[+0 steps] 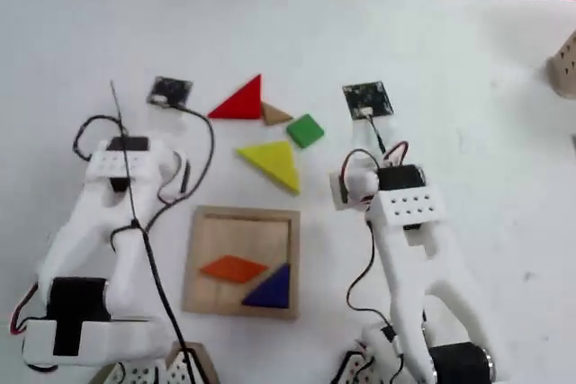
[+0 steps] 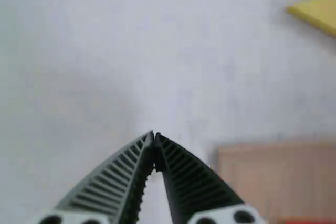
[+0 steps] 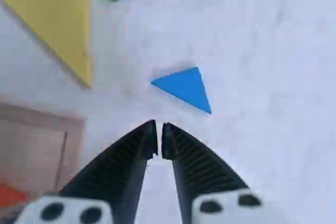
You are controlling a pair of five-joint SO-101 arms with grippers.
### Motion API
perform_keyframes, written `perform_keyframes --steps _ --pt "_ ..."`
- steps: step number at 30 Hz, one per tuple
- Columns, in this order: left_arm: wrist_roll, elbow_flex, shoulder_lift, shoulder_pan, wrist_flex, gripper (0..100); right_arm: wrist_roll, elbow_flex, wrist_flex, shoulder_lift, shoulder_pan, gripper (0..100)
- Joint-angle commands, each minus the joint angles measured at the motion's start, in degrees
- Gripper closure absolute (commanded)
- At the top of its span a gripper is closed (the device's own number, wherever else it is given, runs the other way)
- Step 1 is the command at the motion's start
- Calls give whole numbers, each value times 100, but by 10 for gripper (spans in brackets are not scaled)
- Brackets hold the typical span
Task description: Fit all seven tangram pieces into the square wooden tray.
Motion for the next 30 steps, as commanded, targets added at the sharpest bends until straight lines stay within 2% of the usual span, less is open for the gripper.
perform_keyframes --steps 1,5,8,13,15,20,27,30 --pt "-35 -202 -602 585 607 978 9 70 -277 -189 198 981" --pt "-35 615 -1393 1657 668 977 9 114 -382 -189 242 981" --pt "0 1266 -1991 2246 290 977 9 114 -382 -189 233 981" --pt "993 2127 -2378 2404 -730 976 9 114 -382 -189 242 981" --pt "1099 2338 -2352 2492 -870 976 9 114 -391 -189 251 981" --pt "1099 2593 -2422 2765 -598 976 9 114 -391 -189 215 981" --pt "1081 2646 -2413 2756 -114 976 9 114 -391 -180 215 981" --pt "554 2646 -2413 2756 132 976 9 114 -391 -180 215 981"
